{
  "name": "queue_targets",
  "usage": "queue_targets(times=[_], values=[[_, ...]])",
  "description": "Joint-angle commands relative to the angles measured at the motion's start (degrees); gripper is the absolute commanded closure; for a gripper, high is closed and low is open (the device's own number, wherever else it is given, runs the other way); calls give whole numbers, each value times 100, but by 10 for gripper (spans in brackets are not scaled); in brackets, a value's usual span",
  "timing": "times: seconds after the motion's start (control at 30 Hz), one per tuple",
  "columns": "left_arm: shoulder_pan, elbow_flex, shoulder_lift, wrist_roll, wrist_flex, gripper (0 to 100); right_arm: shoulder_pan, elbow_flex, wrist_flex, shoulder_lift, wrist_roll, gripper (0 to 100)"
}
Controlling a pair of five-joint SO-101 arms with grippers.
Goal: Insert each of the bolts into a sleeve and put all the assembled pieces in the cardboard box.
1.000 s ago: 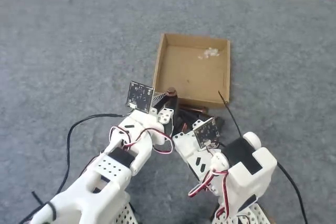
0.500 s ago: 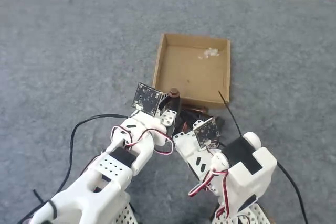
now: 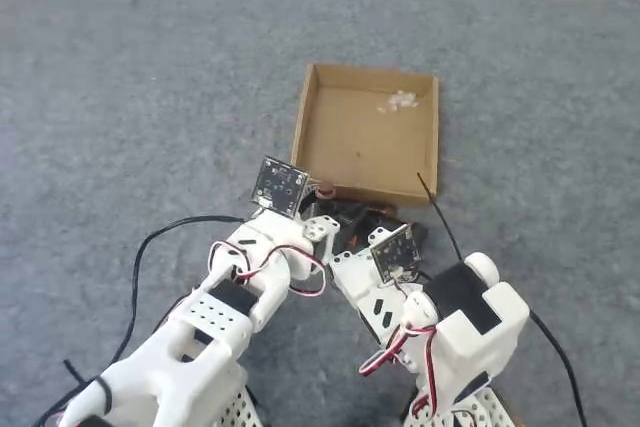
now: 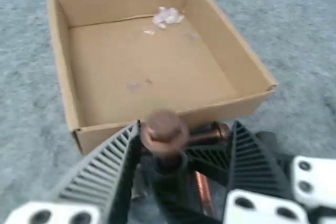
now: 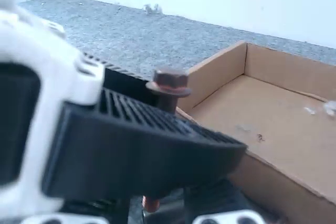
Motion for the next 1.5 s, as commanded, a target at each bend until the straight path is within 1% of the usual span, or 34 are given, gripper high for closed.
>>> queue_targets(times=[0.0, 0.07, 0.13, 0.3, 0.43, 0.87, 1.03, 1.3, 1.37, 1.47], values=[[-167, -303, -53, -18, 0, 747, 75, 44, -127, -75, 70, 992], [-167, -330, -53, -18, 97, 747, 75, 44, -127, -75, 70, 992], [-158, -470, -53, -18, 360, 746, 75, 44, -127, -75, 70, 992], [-281, -1077, -53, 220, 1486, 746, 75, 44, -127, -75, 70, 992], [-536, -1464, -53, 220, 2040, 746, 75, 44, -127, -75, 70, 992], [-651, -1622, -62, 237, 2048, 750, 75, 44, -127, -75, 70, 992], [-1046, -1842, -62, 774, 2066, 750, 75, 26, -127, -66, 70, 992], [-1108, -1877, -62, 791, 2057, 750, 75, -18, -127, -48, 70, 992], [-1266, -1965, -62, 782, 2048, 750, 75, -18, -127, -48, 70, 992], [-1899, -2308, -35, 800, 2066, 750, 75, 9, -127, -66, 70, 992]])
